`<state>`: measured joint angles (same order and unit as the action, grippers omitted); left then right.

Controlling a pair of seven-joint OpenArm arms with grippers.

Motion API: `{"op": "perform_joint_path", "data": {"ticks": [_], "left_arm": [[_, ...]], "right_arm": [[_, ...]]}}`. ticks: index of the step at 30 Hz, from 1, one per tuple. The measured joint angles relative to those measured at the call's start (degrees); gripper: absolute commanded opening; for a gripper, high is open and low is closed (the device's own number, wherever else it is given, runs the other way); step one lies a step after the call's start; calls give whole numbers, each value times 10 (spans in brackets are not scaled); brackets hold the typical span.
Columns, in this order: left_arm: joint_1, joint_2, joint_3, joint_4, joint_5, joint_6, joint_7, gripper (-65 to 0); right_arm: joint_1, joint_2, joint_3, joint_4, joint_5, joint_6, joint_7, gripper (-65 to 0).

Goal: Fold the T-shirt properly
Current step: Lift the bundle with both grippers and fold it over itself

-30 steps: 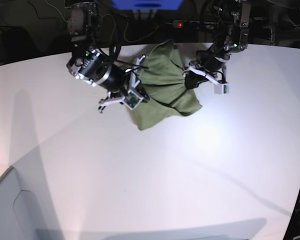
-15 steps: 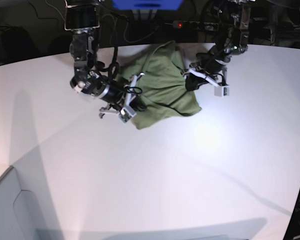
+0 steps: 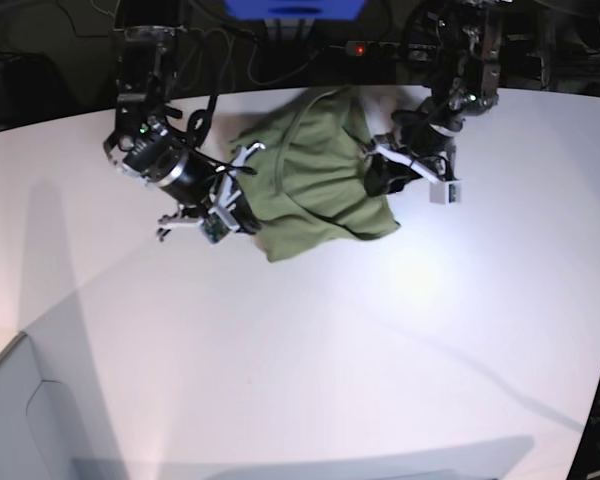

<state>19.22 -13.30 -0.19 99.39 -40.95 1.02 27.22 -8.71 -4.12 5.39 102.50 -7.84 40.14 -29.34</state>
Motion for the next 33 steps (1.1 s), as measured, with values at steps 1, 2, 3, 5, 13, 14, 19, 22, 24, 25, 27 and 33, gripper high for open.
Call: {"op": "perform_joint_path", "data": {"ticks": [1,2,3,5,13,14,19,22,24,25,27,33], "left_arm": [[3,0,0,13,0,-1,0,-390],[10,0,0,30,0,-1,0,-360],[19,-2,-3,45,1,1,0,-332],[41,-4,-4,78,1,0,0,-282],[96,14,-2,48,4,0,-4,-180],[95,24,-4,32,4,0,-4,-180],[86,44,1,-1,-9,-16,-17,-180],[66,45,21,-19,-7,-17,-20,-181],[64,45,29,-23,-8,-17,-22,-183],[64,45,32,-24,-8,-17,-23,-190],[65,44,34,-25,-7,-17,-23,-264],[66,44,45,-34,2,-10,-3,-650]], "right_arm": [[-9,0,0,16,-1,0,1,-650],[-22,4,-1,32,0,0,0,-650],[-34,10,-2,43,2,0,-1,-650],[-51,18,0,57,-3,0,-5,-650],[-86,44,4,66,2,0,-3,-650],[-88,45,7,66,0,0,-5,-650],[-92,48,7,66,0,0,-3,-650],[-93,49,7,66,-2,0,-3,-650],[-93,49,7,66,-2,0,-2,-650],[-93,49,7,66,-2,0,-3,-650],[-96,49,7,66,-2,0,-2,-650],[-97,49,28,66,0,0,-2,-650]]}}
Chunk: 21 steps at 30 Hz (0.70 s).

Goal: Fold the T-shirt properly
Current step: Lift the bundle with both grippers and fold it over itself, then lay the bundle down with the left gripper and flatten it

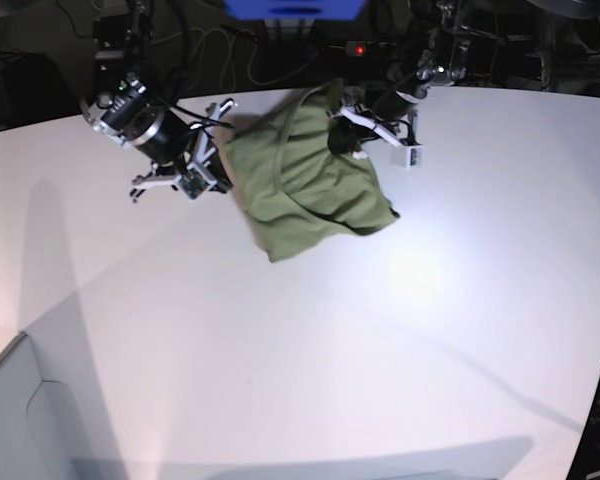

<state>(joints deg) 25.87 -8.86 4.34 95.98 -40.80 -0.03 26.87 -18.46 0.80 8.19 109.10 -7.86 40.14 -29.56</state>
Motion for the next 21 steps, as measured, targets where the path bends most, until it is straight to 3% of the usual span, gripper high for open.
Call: {"op": "perform_joint_path", "data": {"ticks": [6,11,16,21], "left_arm": [[-41,-44,10,-20,-6,-5,1,-650],[-107,-115,73,-31,0,1,4,-650],[-203,-193,205,-45,28,3,2,-650],[-349,-214,370,-100,102,-8,-12,-650]], "right_arm": [[0,-1,68,0,1,0,0,-650],[-1,-3,138,1,3,0,0,-650],[-1,-4,197,1,2,0,0,-650],[-1,-29,259,5,0,0,-1,-650]]}}
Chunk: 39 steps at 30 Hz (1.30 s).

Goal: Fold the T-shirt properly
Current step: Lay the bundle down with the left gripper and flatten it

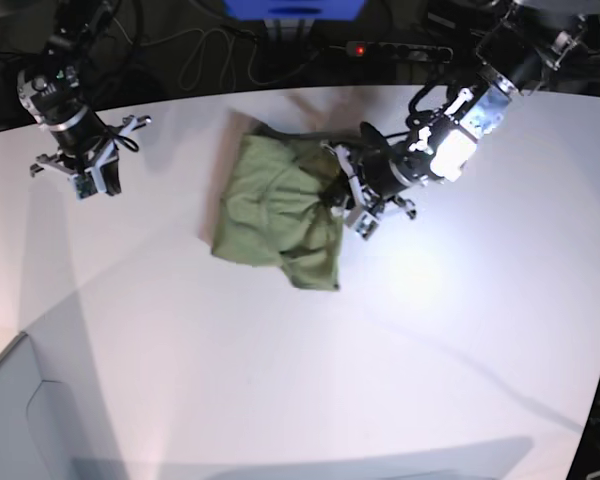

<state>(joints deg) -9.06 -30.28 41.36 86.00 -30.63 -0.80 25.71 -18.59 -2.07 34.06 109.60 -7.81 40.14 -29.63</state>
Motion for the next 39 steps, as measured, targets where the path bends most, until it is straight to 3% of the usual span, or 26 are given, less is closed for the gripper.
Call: {"op": "perform_joint_path", "data": {"ticks": [3,7,16,22,24,26,28,37,39], "left_arm": [[-62,0,67,-30,36,-11,-15,-650],[-125,9,115,-56,91,-122,-11,-650],[-166,122,102,-129,323,-277,-30,-650],[-200,165,106,-163,415,-367,-34,-641],[-203,178,103,-165,440,-363,-28,-556],[-204,183,103,-163,452,-338,-19,-450],[-203,181,104,-152,458,-324,-15,-394],[-190,134,109,-28,471,-328,13,-383],[-177,120,77,3,464,-328,10,-382]], "right_arm": [[0,-11,22,24,1,0,0,-650],[2,-31,43,41,2,0,0,-650],[-5,-56,87,42,-1,0,0,-650],[-13,-59,87,42,0,0,0,-650],[-13,-64,86,42,0,0,1,-650],[-13,-72,86,42,0,0,0,-650],[-13,-73,86,42,0,0,0,-650],[-14,-72,51,42,0,0,-19,-650],[-9,-74,39,42,0,0,-30,-650]]}}
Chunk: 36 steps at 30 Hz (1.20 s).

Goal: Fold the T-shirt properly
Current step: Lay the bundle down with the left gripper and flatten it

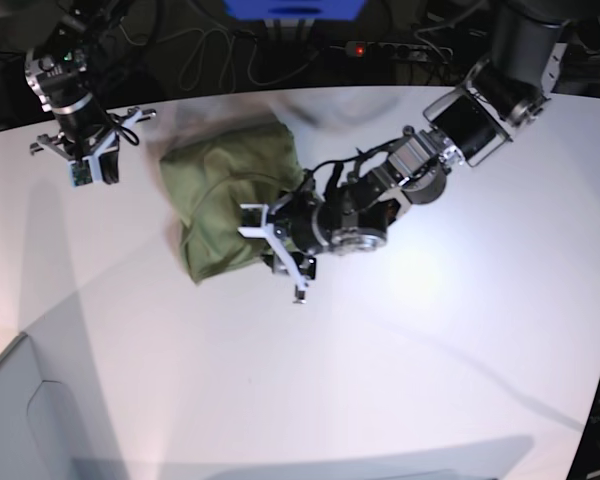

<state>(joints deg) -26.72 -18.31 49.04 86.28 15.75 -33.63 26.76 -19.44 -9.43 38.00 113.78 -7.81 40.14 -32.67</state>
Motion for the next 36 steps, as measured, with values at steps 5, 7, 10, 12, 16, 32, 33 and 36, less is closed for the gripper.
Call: {"op": "perform_joint_path", "data": {"ticks": [5,7,10,12,16,32,33,36], "left_arm": [[54,-15,-102,25,12,-1,9,-382],[65,-16,-145,51,8,-3,4,-382],[102,-38,-252,101,-1,-1,-10,-382],[141,-48,-352,115,9,2,2,-382],[227,-43,-524,124,3,-10,7,-382],[417,-34,-807,125,-184,-5,5,-383],[423,-34,-811,125,-186,-5,5,-383],[443,-36,-822,125,-201,0,7,-385]], "right_arm": [[5,2,-37,-2,0,0,-4,-650],[19,2,-51,-5,0,0,-4,-650],[41,2,-61,-36,2,0,0,-650],[57,3,-59,-70,-4,0,-6,-650],[62,3,-61,-113,1,0,3,-650],[-16,3,-107,-147,0,0,83,-650],[-19,3,-101,-131,-1,0,83,-650],[-36,6,-105,-74,-4,0,79,-650]]}}
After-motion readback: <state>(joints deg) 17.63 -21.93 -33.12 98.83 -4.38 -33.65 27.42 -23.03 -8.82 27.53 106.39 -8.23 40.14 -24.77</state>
